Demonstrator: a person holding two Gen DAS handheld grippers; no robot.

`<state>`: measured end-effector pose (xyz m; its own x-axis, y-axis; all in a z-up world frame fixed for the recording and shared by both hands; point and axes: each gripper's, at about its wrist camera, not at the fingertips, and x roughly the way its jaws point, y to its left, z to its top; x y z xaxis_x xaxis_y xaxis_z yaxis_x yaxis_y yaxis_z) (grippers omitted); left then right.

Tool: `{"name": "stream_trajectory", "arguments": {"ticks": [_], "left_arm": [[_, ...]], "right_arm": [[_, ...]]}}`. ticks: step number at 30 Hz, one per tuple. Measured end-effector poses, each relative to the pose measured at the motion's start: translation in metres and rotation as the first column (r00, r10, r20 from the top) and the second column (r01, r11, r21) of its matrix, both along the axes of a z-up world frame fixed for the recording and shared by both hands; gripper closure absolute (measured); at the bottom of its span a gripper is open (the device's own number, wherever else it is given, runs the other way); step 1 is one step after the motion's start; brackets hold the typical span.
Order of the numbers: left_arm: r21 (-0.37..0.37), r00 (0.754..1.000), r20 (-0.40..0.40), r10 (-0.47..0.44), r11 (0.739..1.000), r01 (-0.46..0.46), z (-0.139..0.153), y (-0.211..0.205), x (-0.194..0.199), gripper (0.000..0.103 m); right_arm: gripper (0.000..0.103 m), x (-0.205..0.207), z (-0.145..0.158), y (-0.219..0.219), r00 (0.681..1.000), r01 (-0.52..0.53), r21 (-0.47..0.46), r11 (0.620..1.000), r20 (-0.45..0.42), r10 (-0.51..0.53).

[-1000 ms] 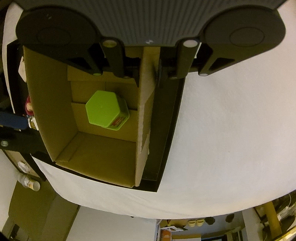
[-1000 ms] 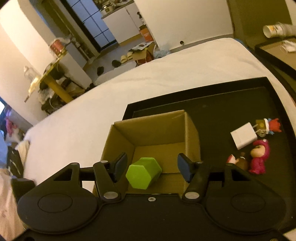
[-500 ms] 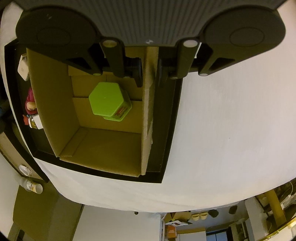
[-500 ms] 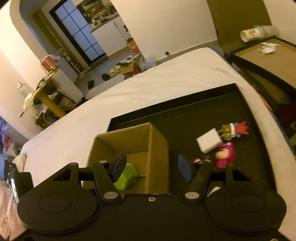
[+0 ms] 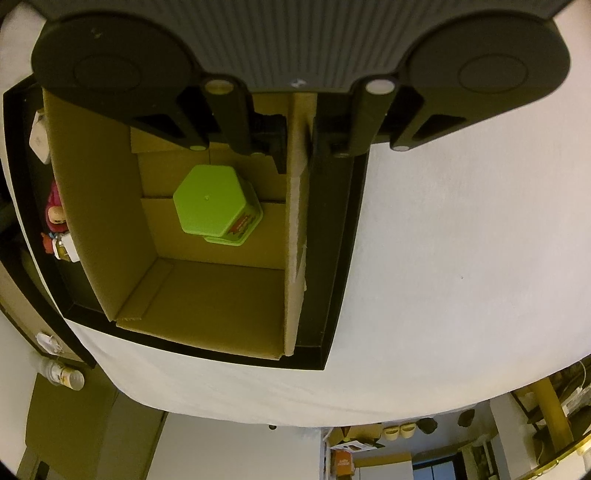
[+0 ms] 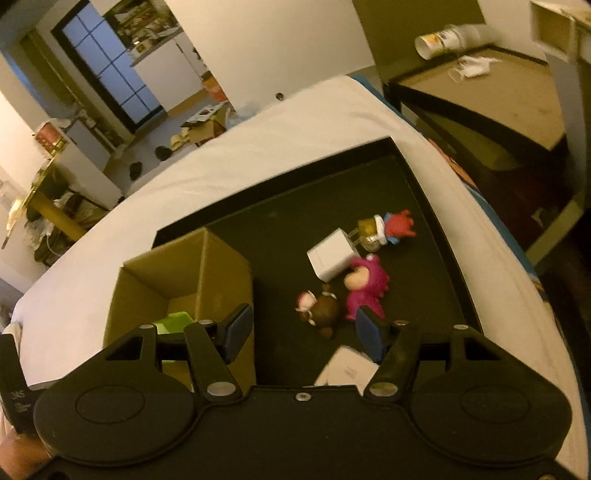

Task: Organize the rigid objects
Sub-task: 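Move the right tool back to the white square block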

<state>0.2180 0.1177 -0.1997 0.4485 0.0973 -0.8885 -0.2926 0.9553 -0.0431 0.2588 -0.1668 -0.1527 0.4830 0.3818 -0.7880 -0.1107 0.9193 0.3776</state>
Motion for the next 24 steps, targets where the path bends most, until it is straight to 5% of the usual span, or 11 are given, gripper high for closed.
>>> {"name": "stream_trajectory", "arguments": {"ticks": [13,16,24], "left_arm": [[0.000,1.000,0.007,-0.006,1.000,0.006,-0.001,0.001,-0.002,0.092],[-0.007,1.000,0.008,-0.002,1.000,0.002,-0.001,0.001,-0.002,0.092],[-0.009,1.000,0.005,-0.003,1.000,0.003,-0.002,0.003,0.000,0.092]], "right_arm": [[0.041,-0.007,-0.042,-0.001,0.991,0.081,-0.076,0.994,-0.098,-0.089],[0.027,-0.004,-0.050,0.000,0.987,0.098,-0.084,0.992,-0.121,-0.108],[0.027,0.006,-0.068,0.009,0.980,0.106,-0.102,0.989,-0.155,-0.121]]}}
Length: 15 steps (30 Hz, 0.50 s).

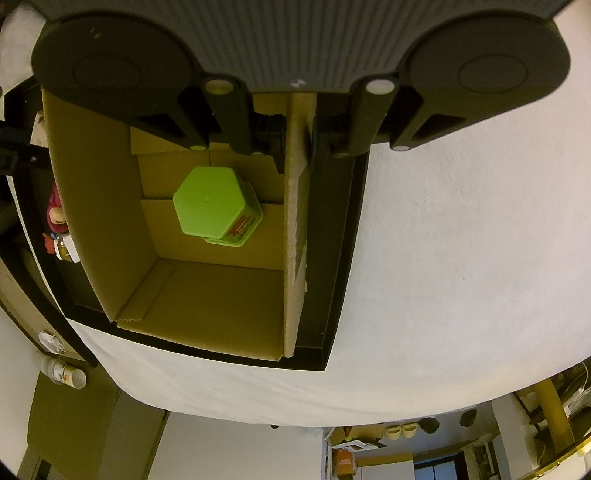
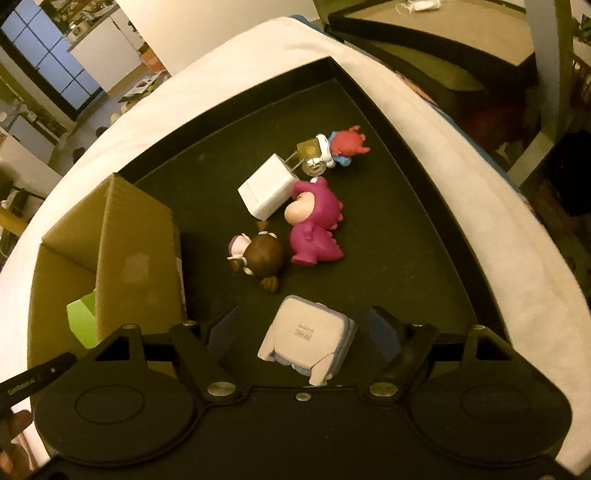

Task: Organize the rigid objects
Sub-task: 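Move the right tool back to the white square block, then grasp the white square block with the right tool and lift it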

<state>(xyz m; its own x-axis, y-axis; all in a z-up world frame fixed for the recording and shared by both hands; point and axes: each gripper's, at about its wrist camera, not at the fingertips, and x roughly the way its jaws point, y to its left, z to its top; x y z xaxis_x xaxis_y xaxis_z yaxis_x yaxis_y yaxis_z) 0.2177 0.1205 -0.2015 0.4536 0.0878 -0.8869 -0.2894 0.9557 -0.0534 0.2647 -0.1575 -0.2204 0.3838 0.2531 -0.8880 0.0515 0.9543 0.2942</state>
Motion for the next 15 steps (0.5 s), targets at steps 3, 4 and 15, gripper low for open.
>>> {"name": "stream_trajectory", "arguments": {"ticks": [3,4,15], "left_arm": [[-0.003,1.000,0.002,0.004,1.000,-0.004,0.001,0.001,0.000,0.092],[-0.004,1.000,0.002,0.004,1.000,-0.004,0.001,0.001,0.000,0.092],[-0.007,1.000,0.005,-0.002,1.000,0.002,0.000,0.001,-0.001,0.092]], "right_arm": [[0.027,0.001,-0.006,0.005,1.000,-0.012,-0.022,1.000,-0.015,0.011],[0.027,0.000,-0.007,0.006,1.000,-0.016,-0.029,0.999,-0.020,0.015],[0.043,-0.012,-0.015,-0.012,0.999,-0.012,-0.052,0.999,-0.048,0.010]]}}
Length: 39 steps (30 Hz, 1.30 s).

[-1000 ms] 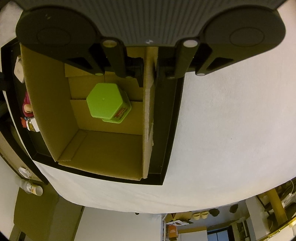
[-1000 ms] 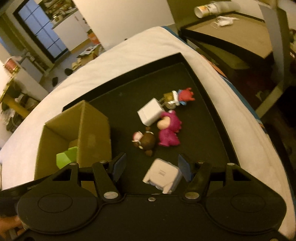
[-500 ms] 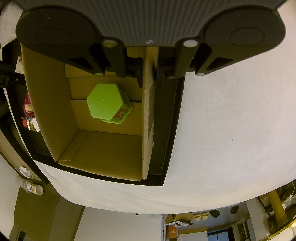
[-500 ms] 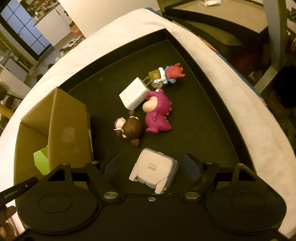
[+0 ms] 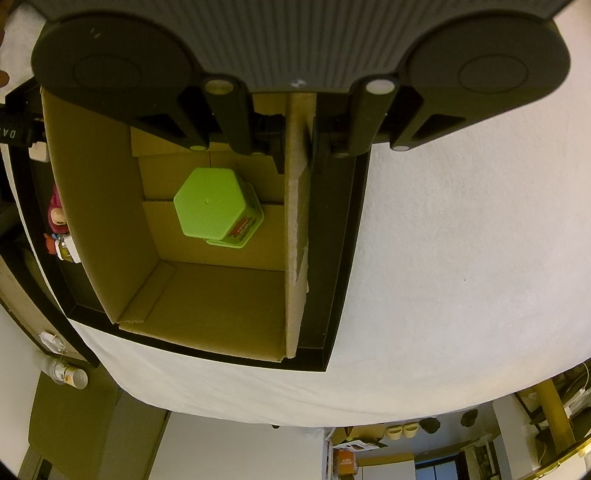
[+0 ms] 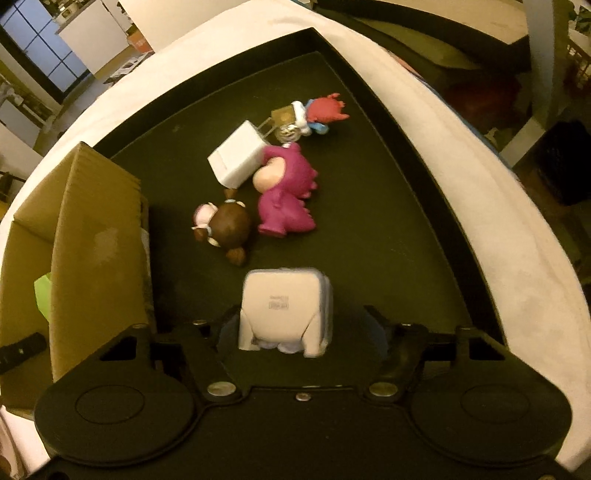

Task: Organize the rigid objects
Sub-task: 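Grasp the white square block with the right tool and lift it, then carry the white block over the box with the right tool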

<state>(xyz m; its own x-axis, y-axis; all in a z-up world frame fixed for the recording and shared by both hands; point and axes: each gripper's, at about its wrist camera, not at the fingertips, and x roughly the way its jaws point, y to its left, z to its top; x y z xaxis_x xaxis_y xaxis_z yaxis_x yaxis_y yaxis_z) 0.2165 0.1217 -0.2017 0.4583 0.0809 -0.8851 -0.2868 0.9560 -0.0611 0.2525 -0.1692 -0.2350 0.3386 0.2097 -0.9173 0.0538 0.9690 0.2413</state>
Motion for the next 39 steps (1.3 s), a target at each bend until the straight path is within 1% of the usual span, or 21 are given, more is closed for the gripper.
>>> {"name": "stream_trajectory", "arguments": {"ticks": [2,8,14,29,39], "left_arm": [[0.002,1.000,0.000,-0.001,1.000,0.001,0.000,0.000,0.000,0.092],[0.002,1.000,0.001,-0.001,1.000,0.001,-0.001,0.000,0.000,0.092],[0.000,1.000,0.001,0.000,1.000,0.000,-0.001,0.001,0.001,0.092],[-0.001,1.000,0.001,0.001,1.000,-0.001,-0.001,0.001,0.001,0.091],[-0.002,1.000,0.002,0.001,1.000,-0.001,-0.001,0.000,0.001,0.091]], "right_arm": [[0.053,-0.001,0.001,-0.001,1.000,-0.005,-0.003,1.000,0.006,0.005],[0.058,-0.001,0.008,0.001,0.999,-0.024,0.007,1.000,0.038,0.024],[0.058,0.000,0.026,0.006,0.994,-0.059,0.012,0.998,0.091,0.058],[0.058,0.009,0.076,0.025,0.974,-0.115,0.086,0.990,0.204,0.095],[0.058,0.016,0.101,0.044,0.962,-0.152,0.145,0.978,0.247,0.113]]}}
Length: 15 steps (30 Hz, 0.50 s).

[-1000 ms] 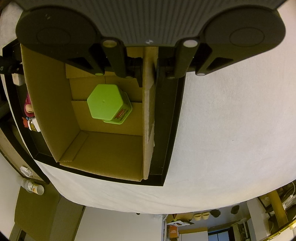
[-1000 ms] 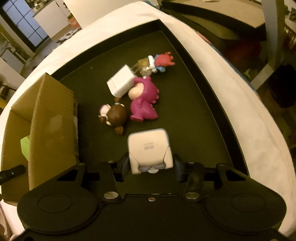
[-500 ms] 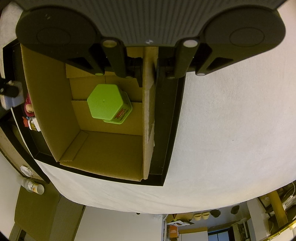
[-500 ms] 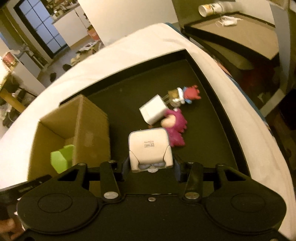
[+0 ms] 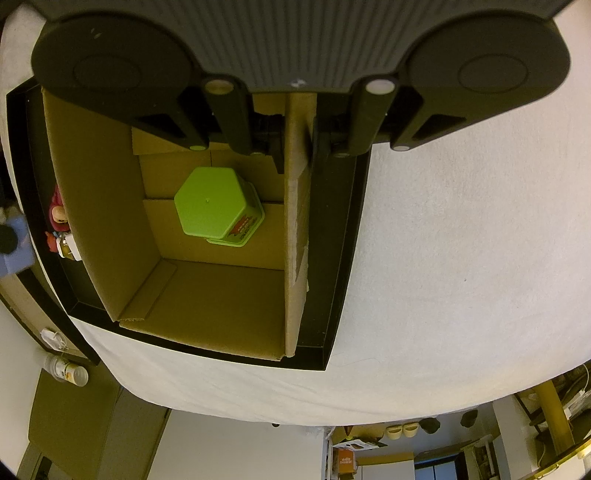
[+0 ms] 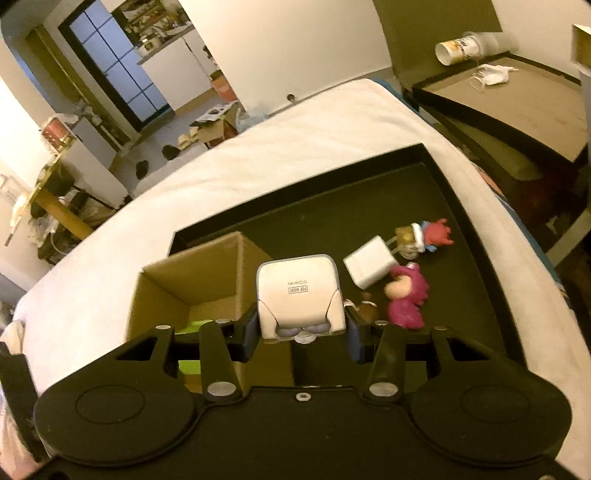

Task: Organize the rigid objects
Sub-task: 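Carry the white block over the box with the right tool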

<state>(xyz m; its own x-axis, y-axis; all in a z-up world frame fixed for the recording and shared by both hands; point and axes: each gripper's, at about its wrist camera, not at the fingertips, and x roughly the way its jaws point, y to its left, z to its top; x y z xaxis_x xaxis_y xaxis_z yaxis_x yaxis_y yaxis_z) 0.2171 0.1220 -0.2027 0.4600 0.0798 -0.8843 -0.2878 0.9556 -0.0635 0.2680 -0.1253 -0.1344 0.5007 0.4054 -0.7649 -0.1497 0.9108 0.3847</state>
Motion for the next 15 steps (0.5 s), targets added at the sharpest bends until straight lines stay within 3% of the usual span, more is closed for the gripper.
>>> {"name": "stream_trajectory", "arguments": {"ticks": [15], "left_arm": [[-0.002,1.000,0.000,0.000,1.000,0.000,0.001,0.000,0.000,0.091]], "right_arm": [[0.058,0.005,0.025,0.039,0.996,-0.079,0.077,0.994,0.051,0.076]]}}
